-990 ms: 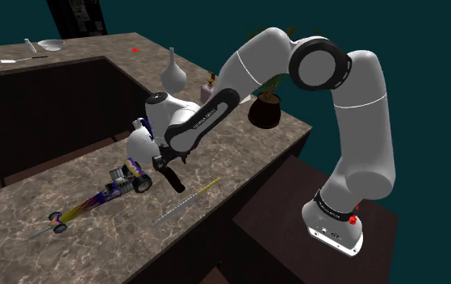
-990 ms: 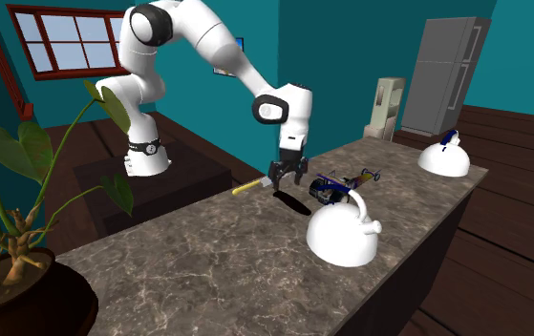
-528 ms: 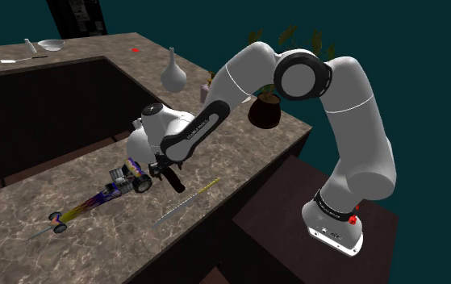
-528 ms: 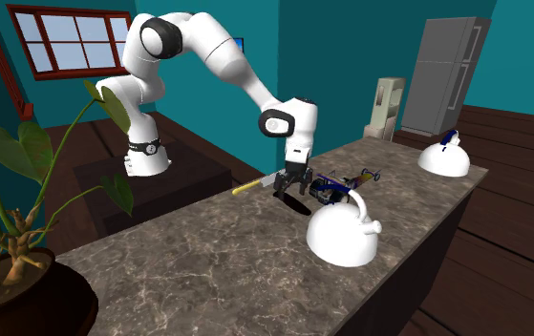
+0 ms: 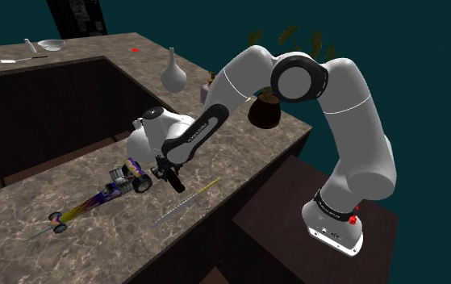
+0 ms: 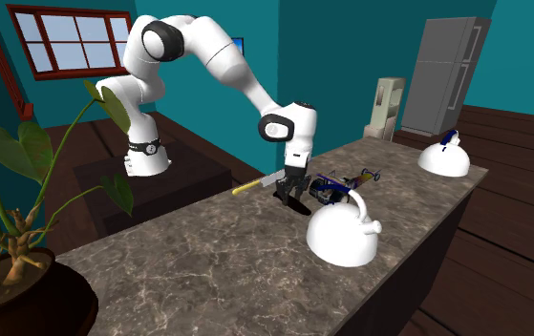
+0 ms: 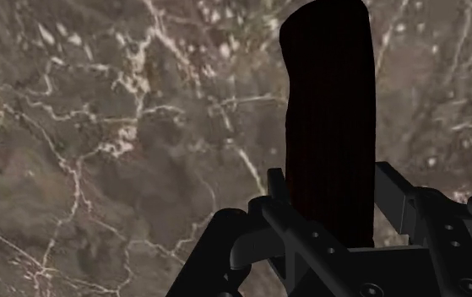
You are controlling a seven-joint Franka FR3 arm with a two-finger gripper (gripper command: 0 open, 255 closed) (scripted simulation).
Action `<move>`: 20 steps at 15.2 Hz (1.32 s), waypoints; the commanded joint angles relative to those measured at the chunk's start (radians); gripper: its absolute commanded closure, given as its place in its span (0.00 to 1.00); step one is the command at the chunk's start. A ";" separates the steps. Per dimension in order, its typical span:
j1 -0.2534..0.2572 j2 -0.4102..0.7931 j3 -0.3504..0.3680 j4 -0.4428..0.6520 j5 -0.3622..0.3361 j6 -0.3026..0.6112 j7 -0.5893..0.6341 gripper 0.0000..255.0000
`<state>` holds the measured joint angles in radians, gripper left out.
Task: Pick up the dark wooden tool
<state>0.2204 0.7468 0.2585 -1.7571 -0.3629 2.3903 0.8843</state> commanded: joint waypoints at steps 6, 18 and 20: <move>-0.002 -0.011 0.003 -0.002 0.004 -0.009 -0.002 1.00; -0.026 -0.131 0.038 -0.023 0.045 -0.106 -0.032 1.00; -0.030 -0.149 0.044 -0.023 0.053 -0.123 -0.037 1.00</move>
<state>0.1917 0.6071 0.2994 -1.7774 -0.3135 2.2736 0.8481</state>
